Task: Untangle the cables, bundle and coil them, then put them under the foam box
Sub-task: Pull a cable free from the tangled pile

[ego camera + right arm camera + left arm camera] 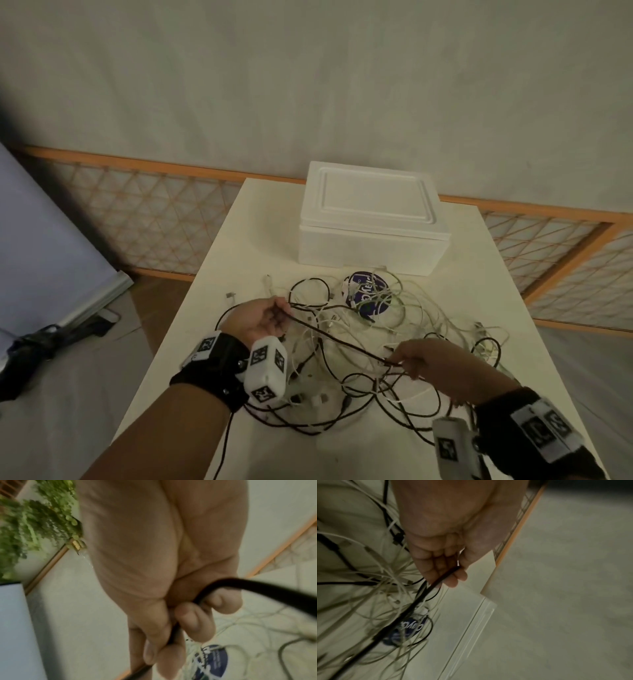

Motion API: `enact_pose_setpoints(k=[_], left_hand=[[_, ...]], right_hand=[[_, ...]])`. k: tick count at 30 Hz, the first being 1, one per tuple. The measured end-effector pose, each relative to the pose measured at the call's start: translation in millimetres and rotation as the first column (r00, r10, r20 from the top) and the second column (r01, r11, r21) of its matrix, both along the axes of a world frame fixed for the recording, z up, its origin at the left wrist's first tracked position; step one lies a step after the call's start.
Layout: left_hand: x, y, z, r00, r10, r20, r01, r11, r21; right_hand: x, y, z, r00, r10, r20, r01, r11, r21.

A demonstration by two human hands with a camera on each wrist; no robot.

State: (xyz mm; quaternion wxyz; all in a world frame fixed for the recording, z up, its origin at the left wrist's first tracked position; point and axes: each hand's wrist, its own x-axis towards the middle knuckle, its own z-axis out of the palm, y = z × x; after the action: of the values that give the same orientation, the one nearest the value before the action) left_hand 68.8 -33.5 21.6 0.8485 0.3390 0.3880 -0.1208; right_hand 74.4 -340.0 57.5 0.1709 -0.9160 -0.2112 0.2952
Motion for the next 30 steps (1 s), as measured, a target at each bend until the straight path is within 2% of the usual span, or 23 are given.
enact_pose_setpoints(k=[2, 3, 5, 8, 10, 12, 15, 18, 21, 23, 24, 25, 27, 28, 30], left_hand=[[-5.2, -13.7, 0.9, 0.998, -0.046, 0.043, 0.046, 0.999, -0.004], [-7.4, -21.9, 2.0, 0.994, -0.077, 0.082, 0.078, 0.997, -0.007], [-10.2, -37.8, 7.4, 0.975, -0.165, 0.151, 0.167, 0.986, -0.004], [-9.9, -54.3, 13.6, 0.939, -0.277, 0.204, 0.272, 0.961, 0.052], [-10.5, -60.1, 17.9, 0.942, -0.272, 0.197, 0.265, 0.962, 0.062], [-10.6, -54.1, 21.8, 0.964, -0.217, 0.153, 0.217, 0.976, 0.013], [-3.6, -30.7, 19.0, 0.998, -0.043, 0.039, 0.048, 0.988, -0.147], [2.5, -19.2, 12.6, 0.999, 0.03, -0.031, -0.032, 0.996, -0.084], [0.2, -14.7, 8.5, 1.0, 0.007, 0.007, -0.007, 1.0, -0.019], [1.0, -2.7, -1.3, 1.0, 0.016, -0.017, -0.016, 1.0, -0.005], [2.6, 3.0, -7.4, 0.999, 0.031, -0.035, -0.03, 0.999, 0.01], [3.4, 4.6, -12.1, 0.999, 0.036, -0.029, -0.035, 0.999, 0.015], [3.3, -5.9, -13.9, 1.0, -0.016, 0.022, 0.016, 0.999, 0.03], [1.8, -15.4, -12.9, 0.997, -0.054, 0.048, 0.052, 0.998, 0.03], [-2.5, -37.3, -10.6, 0.989, -0.123, 0.085, 0.121, 0.992, 0.03]], right_hand=[[7.1, -2.2, -3.6, 0.978, -0.013, 0.206, 0.057, 0.976, -0.208], [8.4, 3.5, -2.3, 0.938, -0.025, 0.346, 0.114, 0.964, -0.241], [4.7, 31.8, 4.7, 0.887, -0.108, 0.45, 0.145, 0.988, -0.05], [-14.2, 92.4, 13.0, 0.919, -0.07, 0.387, -0.004, 0.982, 0.189], [-20.3, 114.8, 7.6, 0.928, -0.118, 0.353, 0.022, 0.964, 0.263], [-19.4, 115.3, 2.3, 0.906, -0.087, 0.415, -0.018, 0.97, 0.242], [-21.7, 97.9, 2.9, 0.879, 0.087, 0.469, -0.155, 0.982, 0.107], [-26.6, 72.2, 1.6, 0.908, 0.163, 0.386, -0.206, 0.976, 0.071], [-20.4, 34.6, 9.3, 0.964, 0.157, 0.213, -0.174, 0.983, 0.066], [-14.8, 8.0, 13.3, 0.991, 0.058, 0.117, -0.071, 0.991, 0.11], [-13.0, -2.6, 15.4, 0.994, -0.011, 0.113, 0.001, 0.997, 0.081], [-10.7, -11.2, 12.7, 0.987, -0.074, 0.141, 0.071, 0.997, 0.027], [-5.4, -14.2, 7.4, 0.938, -0.112, 0.329, 0.149, 0.985, -0.09], [-4.2, -6.7, 6.3, 0.904, -0.12, 0.41, 0.162, 0.984, -0.07], [-6.1, 22.8, 10.2, 0.901, -0.132, 0.413, 0.116, 0.991, 0.063]])
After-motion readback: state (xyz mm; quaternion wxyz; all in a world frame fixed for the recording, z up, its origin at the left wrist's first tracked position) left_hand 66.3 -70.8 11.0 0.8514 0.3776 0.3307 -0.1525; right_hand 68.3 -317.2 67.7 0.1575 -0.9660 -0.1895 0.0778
